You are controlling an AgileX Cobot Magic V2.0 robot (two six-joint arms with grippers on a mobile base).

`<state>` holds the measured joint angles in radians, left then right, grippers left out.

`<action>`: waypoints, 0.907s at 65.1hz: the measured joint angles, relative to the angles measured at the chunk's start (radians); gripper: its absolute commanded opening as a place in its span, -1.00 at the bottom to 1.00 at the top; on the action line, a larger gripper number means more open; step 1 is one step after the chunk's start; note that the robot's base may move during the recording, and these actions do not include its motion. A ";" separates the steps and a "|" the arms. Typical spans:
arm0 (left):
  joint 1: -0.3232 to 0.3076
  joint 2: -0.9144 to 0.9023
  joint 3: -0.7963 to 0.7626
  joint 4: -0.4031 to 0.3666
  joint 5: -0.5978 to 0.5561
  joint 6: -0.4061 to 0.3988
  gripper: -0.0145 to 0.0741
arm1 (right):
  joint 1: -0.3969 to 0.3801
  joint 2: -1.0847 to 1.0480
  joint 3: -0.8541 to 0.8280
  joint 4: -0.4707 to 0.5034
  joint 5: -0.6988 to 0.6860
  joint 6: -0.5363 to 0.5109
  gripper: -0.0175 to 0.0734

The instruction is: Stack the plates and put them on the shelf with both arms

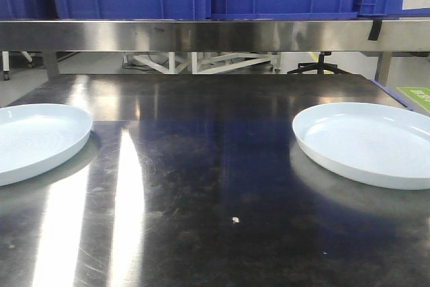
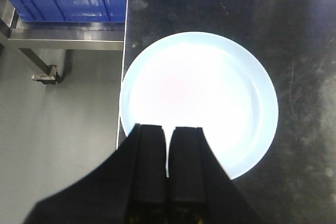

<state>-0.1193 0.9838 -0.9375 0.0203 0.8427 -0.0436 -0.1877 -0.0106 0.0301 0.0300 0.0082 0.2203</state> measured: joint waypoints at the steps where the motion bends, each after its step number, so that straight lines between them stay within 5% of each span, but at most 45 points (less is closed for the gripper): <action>1: 0.000 0.000 0.000 0.000 -0.003 0.000 -0.49 | 0.000 0.000 0.000 0.000 -0.008 0.007 -0.51; 16: 0.000 0.002 0.000 0.000 -0.015 0.000 -0.49 | 0.014 0.106 -0.259 0.000 0.215 0.030 -0.51; 39: 0.000 0.002 0.000 -0.013 -0.002 0.000 -0.49 | 0.073 0.827 -0.731 0.000 0.483 0.020 -0.51; 59: 0.000 0.002 0.000 -0.013 0.001 0.000 -0.49 | 0.073 1.068 -0.879 0.000 0.574 0.018 -0.51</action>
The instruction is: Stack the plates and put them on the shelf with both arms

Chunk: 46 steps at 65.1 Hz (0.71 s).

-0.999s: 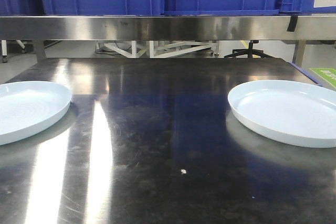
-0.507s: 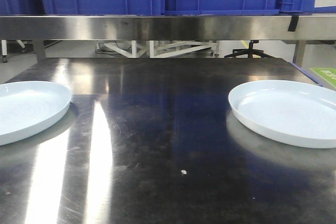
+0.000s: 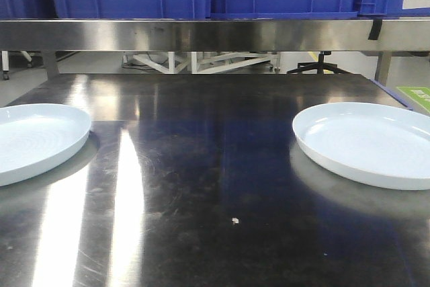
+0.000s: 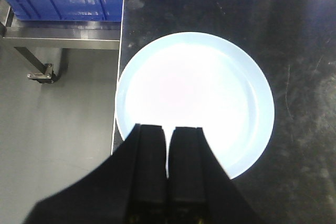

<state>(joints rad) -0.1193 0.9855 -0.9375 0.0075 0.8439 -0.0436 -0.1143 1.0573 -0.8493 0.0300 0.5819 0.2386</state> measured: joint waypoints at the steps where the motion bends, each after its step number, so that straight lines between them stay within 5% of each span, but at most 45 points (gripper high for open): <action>1: 0.000 0.000 0.000 0.000 0.000 0.000 -0.49 | 0.000 0.002 -0.001 0.000 0.000 0.000 -0.51; 11: 0.000 0.000 0.000 0.000 0.000 0.002 -0.49 | 0.000 0.019 -0.001 0.000 0.002 0.000 -0.47; 22: 0.000 0.000 0.000 0.000 -0.011 0.010 -0.46 | 0.025 0.020 -0.007 0.006 0.004 0.000 0.31; 29: 0.000 0.006 -0.002 0.021 -0.018 0.010 -0.21 | 0.043 0.021 -0.013 0.011 0.004 0.000 0.66; 40: 0.000 0.062 -0.002 0.045 -0.025 0.011 0.59 | 0.046 0.024 -0.013 0.011 0.004 -0.001 0.64; 46: 0.000 0.101 -0.002 0.051 -0.035 -0.005 0.63 | 0.046 0.026 -0.013 0.012 0.004 -0.002 0.64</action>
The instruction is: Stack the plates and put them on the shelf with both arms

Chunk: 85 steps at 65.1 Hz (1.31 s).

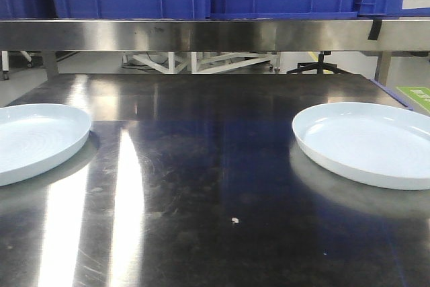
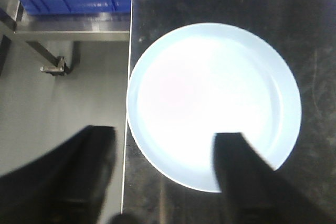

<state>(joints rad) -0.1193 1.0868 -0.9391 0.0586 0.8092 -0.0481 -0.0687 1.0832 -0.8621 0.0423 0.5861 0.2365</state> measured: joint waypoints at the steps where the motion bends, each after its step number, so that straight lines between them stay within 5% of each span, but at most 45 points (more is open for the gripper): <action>1: 0.000 0.006 0.000 0.002 -0.002 -0.004 0.63 | 0.000 0.002 0.000 0.000 0.000 0.000 0.64; 30: 0.000 0.197 0.000 0.070 -0.103 -0.071 0.63 | 0.000 0.048 -0.002 0.000 0.002 -0.002 0.64; 55: 0.096 0.296 -0.002 0.081 -0.165 -0.074 0.63 | 0.000 0.049 -0.002 0.000 0.002 -0.002 0.64; 85: 0.102 0.433 -0.005 0.083 -0.231 -0.074 0.63 | 0.000 0.051 -0.002 0.000 0.002 -0.002 0.64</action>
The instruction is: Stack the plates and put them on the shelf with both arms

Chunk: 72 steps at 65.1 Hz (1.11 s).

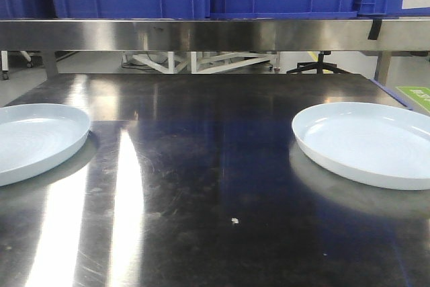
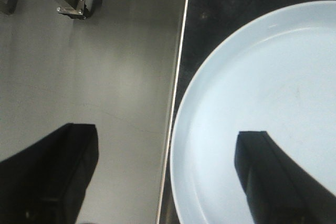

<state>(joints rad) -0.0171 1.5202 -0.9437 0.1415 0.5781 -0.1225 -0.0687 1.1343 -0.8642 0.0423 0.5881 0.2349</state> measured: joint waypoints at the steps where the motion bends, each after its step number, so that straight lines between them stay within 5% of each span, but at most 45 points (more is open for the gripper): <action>1: 0.000 0.007 0.000 0.000 -0.004 -0.002 0.63 | 0.000 -0.001 0.000 0.000 0.000 0.000 0.64; 33: 0.000 0.123 -0.004 -0.002 -0.072 -0.021 0.61 | 0.000 -0.001 0.000 0.000 0.000 0.000 0.64; 40: 0.000 0.135 -0.010 -0.002 -0.091 -0.023 0.39 | 0.000 -0.001 0.000 0.000 0.000 0.000 0.64; 44: 0.000 0.137 -0.011 -0.002 -0.101 -0.023 0.09 | 0.000 -0.001 0.000 0.000 0.000 0.000 0.64; 49: 0.000 0.141 -0.011 -0.004 -0.112 -0.023 -0.52 | 0.000 -0.001 0.000 0.000 0.000 0.000 0.64; 54: 0.000 0.145 -0.013 -0.012 -0.117 -0.023 -0.40 | 0.000 -0.001 0.000 0.000 0.000 0.000 0.64; 72: 0.000 0.124 -0.091 -0.094 -0.006 -0.023 -0.45 | 0.000 -0.001 0.000 0.000 0.000 0.000 0.64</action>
<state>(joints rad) -0.0171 1.6441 -1.0352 0.0474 0.5720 -0.1459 -0.0687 1.1332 -0.8642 0.0423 0.5881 0.2349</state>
